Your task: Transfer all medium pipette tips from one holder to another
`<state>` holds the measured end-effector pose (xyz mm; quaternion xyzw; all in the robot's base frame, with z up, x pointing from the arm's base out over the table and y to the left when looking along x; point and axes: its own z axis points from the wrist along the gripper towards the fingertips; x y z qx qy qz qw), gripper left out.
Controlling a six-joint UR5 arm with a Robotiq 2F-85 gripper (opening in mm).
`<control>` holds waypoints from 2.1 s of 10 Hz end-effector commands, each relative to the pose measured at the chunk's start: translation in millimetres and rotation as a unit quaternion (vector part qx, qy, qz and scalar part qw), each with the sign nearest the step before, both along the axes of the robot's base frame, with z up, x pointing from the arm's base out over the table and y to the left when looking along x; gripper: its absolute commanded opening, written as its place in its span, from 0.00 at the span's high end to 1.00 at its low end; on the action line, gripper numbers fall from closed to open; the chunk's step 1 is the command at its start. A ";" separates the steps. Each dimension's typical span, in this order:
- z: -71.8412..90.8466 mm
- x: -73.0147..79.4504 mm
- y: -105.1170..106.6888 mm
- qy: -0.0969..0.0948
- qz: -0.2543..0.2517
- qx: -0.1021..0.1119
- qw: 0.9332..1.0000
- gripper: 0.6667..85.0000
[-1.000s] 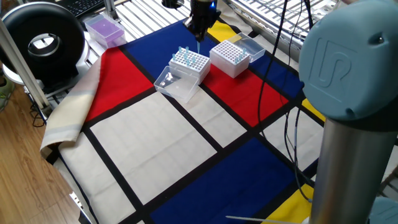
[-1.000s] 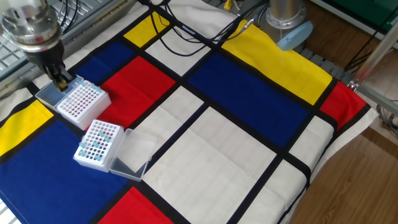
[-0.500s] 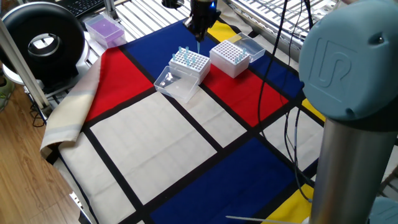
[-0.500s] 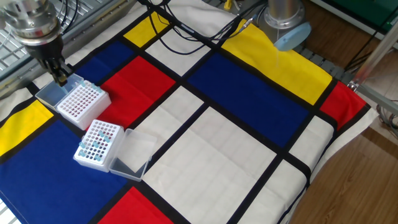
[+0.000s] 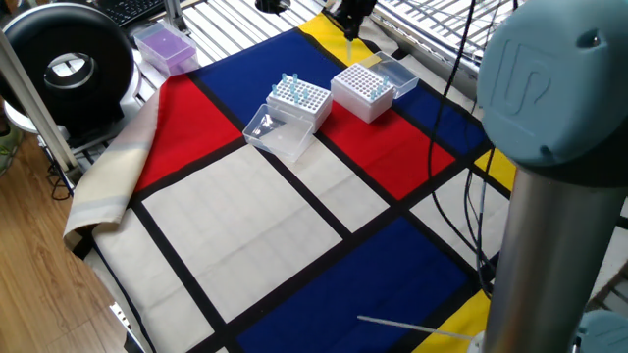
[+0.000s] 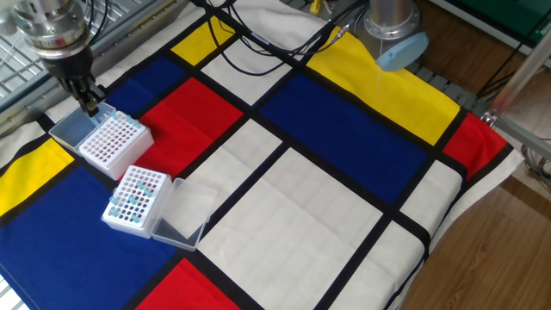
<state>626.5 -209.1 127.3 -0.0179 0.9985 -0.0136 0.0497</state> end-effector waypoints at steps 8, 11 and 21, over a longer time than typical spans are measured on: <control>-14.2 -11.6 -9.3 -0.010 0.004 0.011 1.000 0.99; -17.6 -10.1 -9.5 -0.015 0.004 0.015 1.000 0.99; -26.4 -15.9 -5.8 -0.005 0.037 0.027 0.999 0.84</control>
